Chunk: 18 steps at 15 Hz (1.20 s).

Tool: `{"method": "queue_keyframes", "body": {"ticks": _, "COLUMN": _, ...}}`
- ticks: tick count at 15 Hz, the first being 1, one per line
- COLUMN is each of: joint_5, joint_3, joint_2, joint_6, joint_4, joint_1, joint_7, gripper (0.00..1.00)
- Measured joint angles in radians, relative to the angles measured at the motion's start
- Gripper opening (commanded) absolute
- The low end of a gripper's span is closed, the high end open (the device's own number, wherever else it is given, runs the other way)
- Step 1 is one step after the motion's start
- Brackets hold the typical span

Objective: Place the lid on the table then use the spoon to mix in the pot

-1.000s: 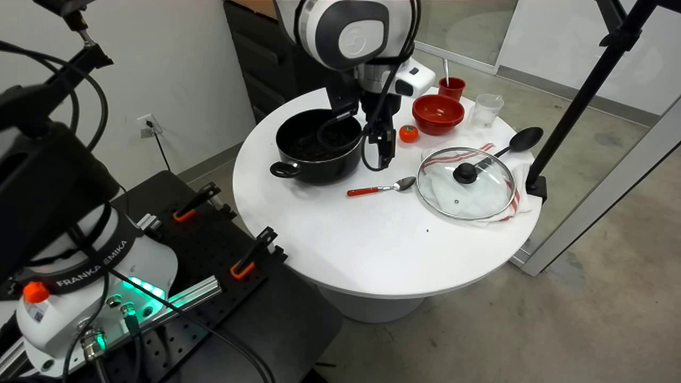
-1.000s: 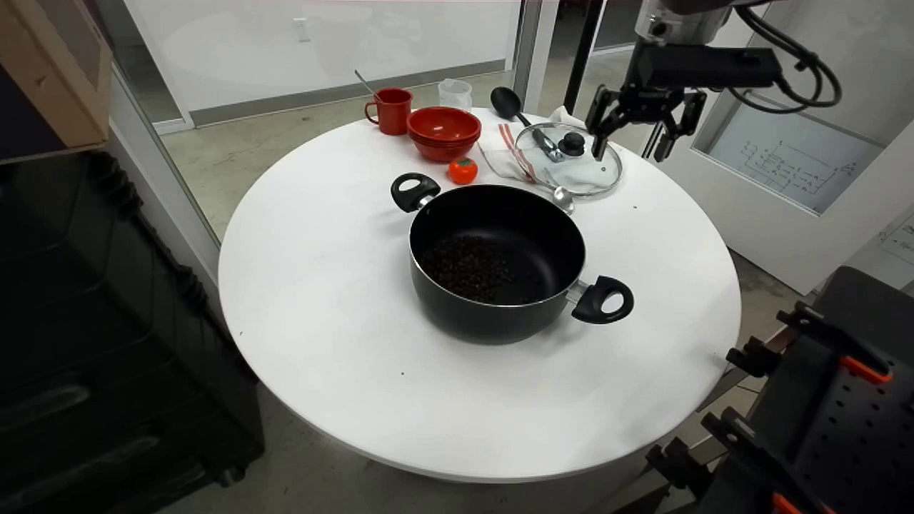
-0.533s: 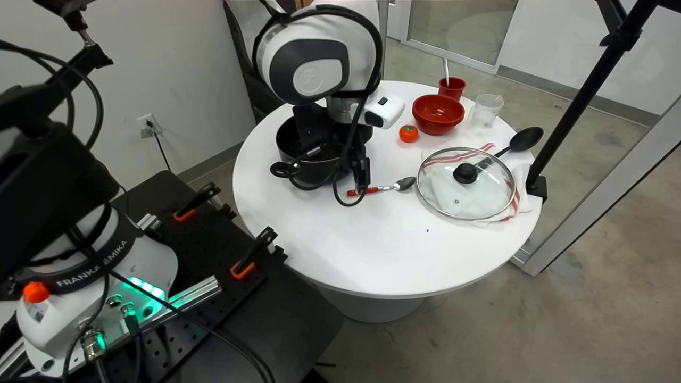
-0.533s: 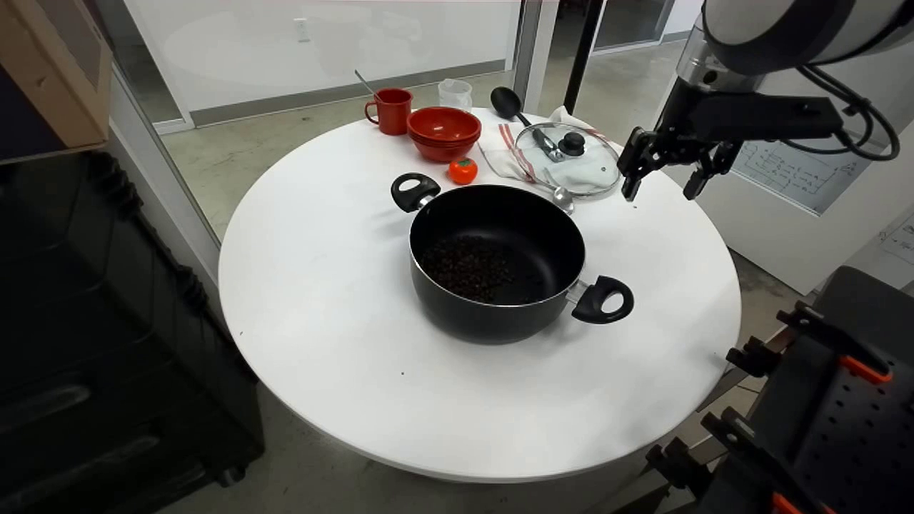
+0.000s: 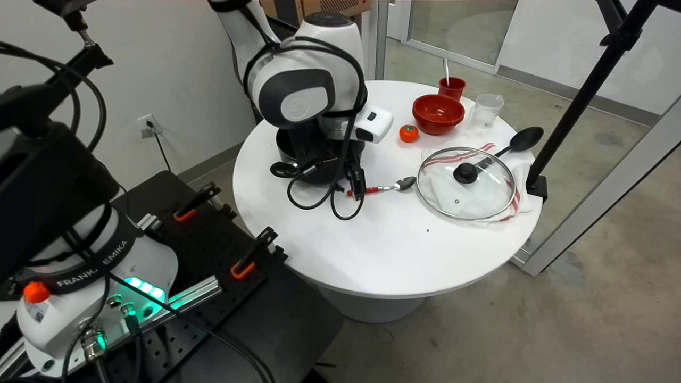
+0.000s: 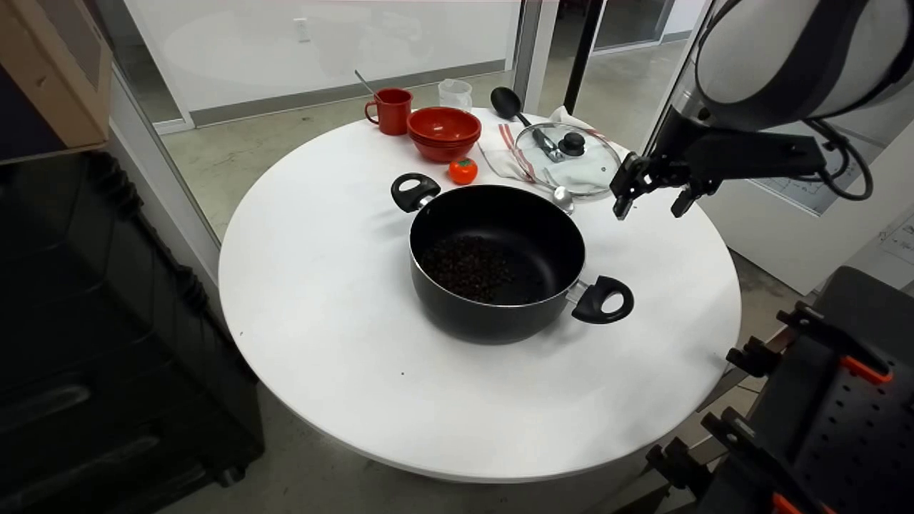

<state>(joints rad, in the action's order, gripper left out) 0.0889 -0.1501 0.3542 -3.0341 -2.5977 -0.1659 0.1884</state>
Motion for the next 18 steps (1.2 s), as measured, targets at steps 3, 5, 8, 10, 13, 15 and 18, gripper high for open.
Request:
{"method": "queue_keyframes", "body": {"ticks": 3, "joint_5": 0.018, "joint_3": 0.055, "joint_2": 0.061, "joint_6": -0.072, "joint_4": 0.007, "joint_1": -0.022, "joint_7": 0.000, "gripper": 0.99}}
{"method": "queue_keyframes", "body": {"ticks": 5, "joint_5": 0.031, "joint_3": 0.091, "joint_2": 0.101, "joint_6": -0.111, "joint_4": 0.023, "joint_1": -0.035, "joint_7": 0.001, "gripper": 0.97}}
{"method": "queue_keyframes", "body": {"ticks": 8, "joint_5": 0.043, "joint_3": 0.141, "joint_2": 0.151, "joint_6": -0.147, "joint_4": 0.063, "joint_1": -0.051, "joint_7": 0.005, "gripper": 0.97}}
{"method": "queue_keyframes", "body": {"ticks": 10, "joint_5": 0.047, "joint_3": 0.161, "joint_2": 0.178, "joint_6": -0.157, "joint_4": 0.093, "joint_1": -0.057, "joint_7": 0.008, "gripper": 0.98}}
{"method": "queue_keyframes", "body": {"ticks": 13, "joint_5": 0.059, "joint_3": 0.168, "joint_2": 0.215, "joint_6": -0.161, "joint_4": 0.140, "joint_1": -0.061, "joint_7": 0.012, "gripper": 0.97}}
{"method": "queue_keyframes", "body": {"ticks": 15, "joint_5": 0.072, "joint_3": 0.167, "joint_2": 0.232, "joint_6": -0.161, "joint_4": 0.164, "joint_1": -0.061, "joint_7": 0.015, "gripper": 0.96}}
{"method": "queue_keyframes", "body": {"ticks": 18, "joint_5": 0.086, "joint_3": 0.160, "joint_2": 0.249, "joint_6": -0.161, "joint_4": 0.188, "joint_1": -0.061, "joint_7": 0.026, "gripper": 0.96}}
